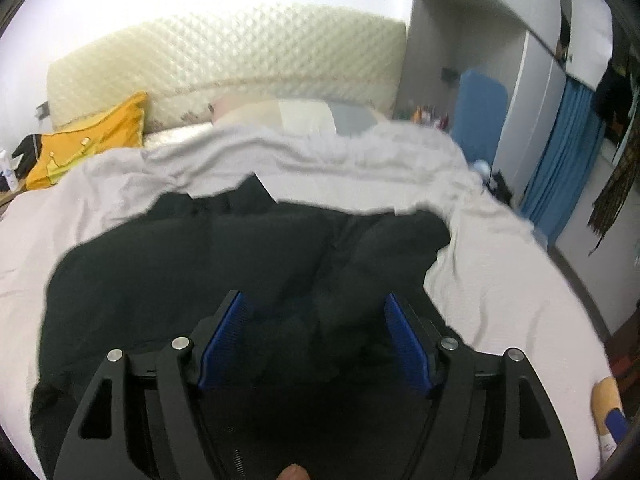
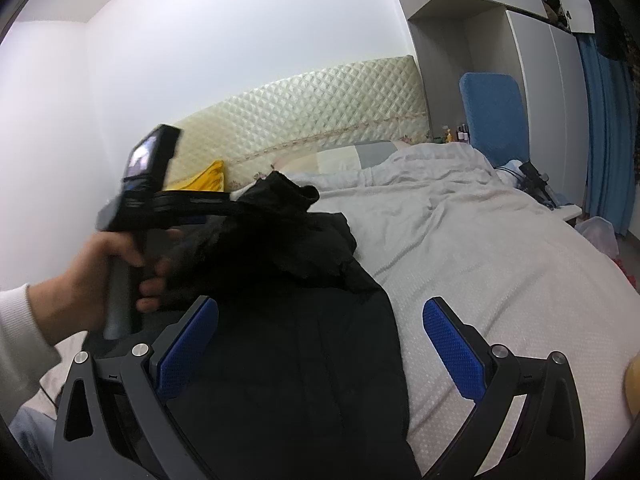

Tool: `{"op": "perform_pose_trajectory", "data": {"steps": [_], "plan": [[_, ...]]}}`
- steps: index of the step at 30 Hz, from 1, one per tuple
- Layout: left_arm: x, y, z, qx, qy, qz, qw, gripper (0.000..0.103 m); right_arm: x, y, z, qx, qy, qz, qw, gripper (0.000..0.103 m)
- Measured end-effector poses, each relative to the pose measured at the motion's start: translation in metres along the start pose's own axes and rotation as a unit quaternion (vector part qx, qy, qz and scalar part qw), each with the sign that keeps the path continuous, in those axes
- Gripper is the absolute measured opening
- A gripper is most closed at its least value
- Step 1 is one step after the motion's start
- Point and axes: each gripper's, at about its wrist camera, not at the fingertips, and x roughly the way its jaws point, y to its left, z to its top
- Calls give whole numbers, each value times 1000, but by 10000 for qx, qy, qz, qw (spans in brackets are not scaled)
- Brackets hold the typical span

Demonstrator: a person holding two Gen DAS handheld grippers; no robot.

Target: Fold large clothes

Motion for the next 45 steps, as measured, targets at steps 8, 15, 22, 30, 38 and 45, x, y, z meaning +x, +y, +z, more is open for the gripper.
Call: {"op": "perform_pose_trajectory", "data": {"steps": [8, 15, 22, 30, 38, 45], "plan": [[-87, 60, 30, -325, -625, 176, 9974, 82, 4, 33, 49, -124, -283, 244, 9992, 103], [-116, 121, 34, -323, -790, 544, 9949, 82, 45, 62, 111, -426, -395, 464, 9972, 103], [-71, 181, 13, -558, -560, 723, 9942, 82, 141, 96, 121, -781, 92, 808, 9936, 92], [23, 214, -20, -475, -77, 1013, 9937, 82, 273, 108, 69, -855, 944, 782, 9888, 73], [68, 229, -36, -472, 30, 970, 9942, 83, 317, 122, 38, -970, 898, 714, 9886, 77], [93, 230, -39, -510, 20, 1037, 9933, 83, 343, 124, 24, -1246, 916, 509, 9867, 78]]}}
